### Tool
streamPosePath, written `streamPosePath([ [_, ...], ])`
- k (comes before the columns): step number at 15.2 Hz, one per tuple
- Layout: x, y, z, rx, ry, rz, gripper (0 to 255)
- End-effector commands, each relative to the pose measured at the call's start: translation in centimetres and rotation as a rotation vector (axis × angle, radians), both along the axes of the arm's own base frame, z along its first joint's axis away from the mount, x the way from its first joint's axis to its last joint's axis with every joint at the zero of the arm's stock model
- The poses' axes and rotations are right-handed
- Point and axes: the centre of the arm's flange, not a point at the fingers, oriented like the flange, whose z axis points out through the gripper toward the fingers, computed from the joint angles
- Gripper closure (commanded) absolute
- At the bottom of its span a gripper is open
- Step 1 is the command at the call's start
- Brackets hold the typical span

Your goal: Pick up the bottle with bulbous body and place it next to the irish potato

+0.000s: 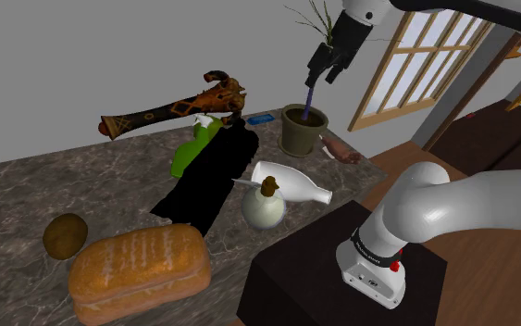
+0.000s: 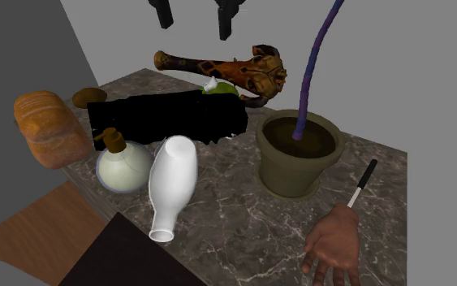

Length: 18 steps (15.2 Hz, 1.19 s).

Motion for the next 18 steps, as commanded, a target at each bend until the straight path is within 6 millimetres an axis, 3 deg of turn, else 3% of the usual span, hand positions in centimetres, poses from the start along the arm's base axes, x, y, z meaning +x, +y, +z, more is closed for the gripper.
streamPosePath([
  [1, 0.0, 0.0, 0.0, 0.0, 0.0, 0.0, 0],
  [10, -1.6, -0.9, -11.0, 0.094, 0.137, 0.209, 0],
  [18, -4.2, -1.3, -20.5, 0.178, 0.259, 0.394, 0],
])
